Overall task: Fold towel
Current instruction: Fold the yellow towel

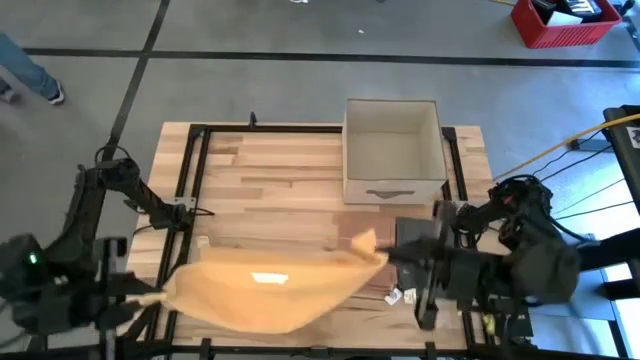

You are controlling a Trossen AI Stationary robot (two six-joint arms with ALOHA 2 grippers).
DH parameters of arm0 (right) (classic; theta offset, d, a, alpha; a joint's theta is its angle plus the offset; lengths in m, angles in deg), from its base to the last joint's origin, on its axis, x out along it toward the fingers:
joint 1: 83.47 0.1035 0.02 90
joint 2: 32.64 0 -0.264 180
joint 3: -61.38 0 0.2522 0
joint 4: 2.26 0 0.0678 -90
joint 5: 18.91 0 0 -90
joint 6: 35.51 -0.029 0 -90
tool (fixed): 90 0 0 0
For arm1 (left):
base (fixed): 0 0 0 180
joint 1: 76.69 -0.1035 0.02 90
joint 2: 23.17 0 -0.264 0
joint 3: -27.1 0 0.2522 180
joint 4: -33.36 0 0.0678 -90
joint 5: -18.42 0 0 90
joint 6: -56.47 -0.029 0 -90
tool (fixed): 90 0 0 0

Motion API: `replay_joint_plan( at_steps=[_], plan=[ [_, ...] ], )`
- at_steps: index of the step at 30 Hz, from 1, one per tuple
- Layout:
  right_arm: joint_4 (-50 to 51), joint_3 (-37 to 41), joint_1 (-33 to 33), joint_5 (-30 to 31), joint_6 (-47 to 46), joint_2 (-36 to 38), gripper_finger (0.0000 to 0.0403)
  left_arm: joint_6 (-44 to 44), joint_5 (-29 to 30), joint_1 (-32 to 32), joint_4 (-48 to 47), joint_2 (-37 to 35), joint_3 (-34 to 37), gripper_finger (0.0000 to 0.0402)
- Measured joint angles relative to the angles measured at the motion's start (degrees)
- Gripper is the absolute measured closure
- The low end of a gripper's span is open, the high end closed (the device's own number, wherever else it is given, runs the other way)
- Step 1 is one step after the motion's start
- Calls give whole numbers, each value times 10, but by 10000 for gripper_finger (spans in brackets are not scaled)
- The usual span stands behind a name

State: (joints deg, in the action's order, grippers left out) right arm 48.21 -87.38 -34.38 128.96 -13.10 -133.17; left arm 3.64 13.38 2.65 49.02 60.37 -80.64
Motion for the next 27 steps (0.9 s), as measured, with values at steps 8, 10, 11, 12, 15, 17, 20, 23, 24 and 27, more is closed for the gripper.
replay_joint_plan(
  at_steps=[8,10,11,12,15,17,20,23,24,27],
  plan=[
    [-250,0,-66,86,267,18,400,-54,-24,-18,-4,-49,-85,394],
    [-288,0,-88,86,296,24,400,-59,-24,-18,-5,-67,-91,394],
    [-297,0,-99,86,304,26,400,-59,-24,-18,-5,-77,-92,394],
    [-298,0,-110,86,305,29,400,-59,-24,-18,-6,-88,-92,394],
    [-273,0,-148,86,277,33,400,-46,-4,-18,-45,-118,-93,394],
    [-213,0,-173,87,228,34,400,-30,45,-18,-93,-130,-93,397],
    [-84,0,-215,84,130,30,400,16,51,-25,-179,-150,-78,398],
    [53,2,-260,48,12,25,400,34,51,-37,-240,-157,-76,397],
    [83,5,-277,34,-21,22,400,36,51,-40,-255,-159,-76,398],
    [145,18,-316,10,-78,19,400,39,51,-46,-281,-169,-76,398]
  ],
)
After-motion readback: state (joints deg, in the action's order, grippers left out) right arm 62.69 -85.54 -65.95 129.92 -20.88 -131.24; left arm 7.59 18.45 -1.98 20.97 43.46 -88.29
